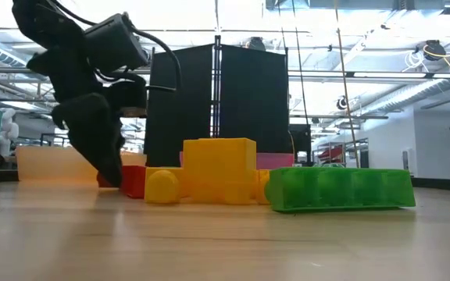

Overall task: Sort blocks
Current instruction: Put the red game piece into the red bin

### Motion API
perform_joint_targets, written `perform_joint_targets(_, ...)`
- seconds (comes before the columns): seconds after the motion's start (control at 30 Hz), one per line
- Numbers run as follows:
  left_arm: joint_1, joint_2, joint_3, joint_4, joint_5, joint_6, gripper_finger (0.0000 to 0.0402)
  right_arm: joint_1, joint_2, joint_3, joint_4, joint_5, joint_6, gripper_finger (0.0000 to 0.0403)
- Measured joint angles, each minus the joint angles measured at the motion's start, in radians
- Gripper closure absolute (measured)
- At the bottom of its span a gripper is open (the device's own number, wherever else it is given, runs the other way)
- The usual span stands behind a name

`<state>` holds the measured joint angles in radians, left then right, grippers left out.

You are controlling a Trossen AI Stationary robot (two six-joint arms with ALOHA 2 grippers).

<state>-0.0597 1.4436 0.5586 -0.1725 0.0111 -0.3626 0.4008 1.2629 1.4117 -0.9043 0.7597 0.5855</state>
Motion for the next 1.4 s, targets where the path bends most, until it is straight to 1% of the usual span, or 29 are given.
perform_joint_targets(0.07,0.0,-0.022,0.007,-0.04,0.002,-0.023,0.0243,0.0,0.0,0.0,0.0,0.0,-0.007,0.0154)
perform_joint_targets(0.23,0.0,-0.085,0.055,-0.128,-0.005,-0.025,0.0243,-0.001,0.0,0.0,0.001,0.002,-0.021,0.0154)
perform_joint_targets(0.33,0.012,-0.11,0.092,-0.14,-0.012,-0.026,0.0243,-0.009,0.0,0.0,0.001,0.002,-0.025,0.0154)
perform_joint_targets(0.37,0.02,-0.114,0.108,-0.137,-0.027,-0.031,0.0243,-0.011,0.0,0.0,0.001,0.002,-0.025,0.0154)
perform_joint_targets(0.47,0.061,-0.117,0.151,-0.114,-0.122,-0.051,0.0243,-0.02,0.0,0.0,0.001,0.002,-0.025,0.0154)
perform_joint_targets(0.57,0.123,-0.117,0.188,-0.037,-0.209,-0.049,0.0243,-0.026,0.0,0.0,0.001,0.002,-0.027,0.0154)
perform_joint_targets(0.63,0.179,-0.117,0.196,0.036,-0.249,-0.04,0.0243,-0.029,0.0,0.0,0.001,0.003,-0.029,0.0154)
perform_joint_targets(0.77,0.3,-0.111,0.198,0.202,-0.252,-0.027,0.0243,-0.029,0.0,0.0,0.003,0.004,-0.047,0.0154)
perform_joint_targets(0.83,0.359,-0.098,0.199,0.256,-0.252,-0.025,0.0243,-0.029,0.0,0.0,0.003,0.004,-0.048,0.0154)
perform_joint_targets(0.97,0.453,-0.042,0.214,0.319,-0.252,-0.031,0.0243,-0.029,0.0,0.0,0.003,0.005,-0.051,0.0154)
perform_joint_targets(1.07,0.491,0.025,0.273,0.323,-0.233,-0.042,0.0243,-0.029,0.0,0.0,0.003,0.005,-0.052,0.0154)
perform_joint_targets(1.13,0.5,0.079,0.324,0.317,-0.207,-0.018,0.0243,-0.029,0.0,0.0,0.002,0.005,-0.052,0.0154)
perform_joint_targets(1.2,0.5,0.14,0.382,0.305,-0.206,0.004,0.0243,-0.029,0.0,0.0,0.002,0.005,-0.052,0.0154)
perform_joint_targets(1.4,0.512,0.325,0.555,0.193,-0.206,0.005,0.0243,-0.029,0.0,0.0,0.002,0.005,-0.052,0.0154)
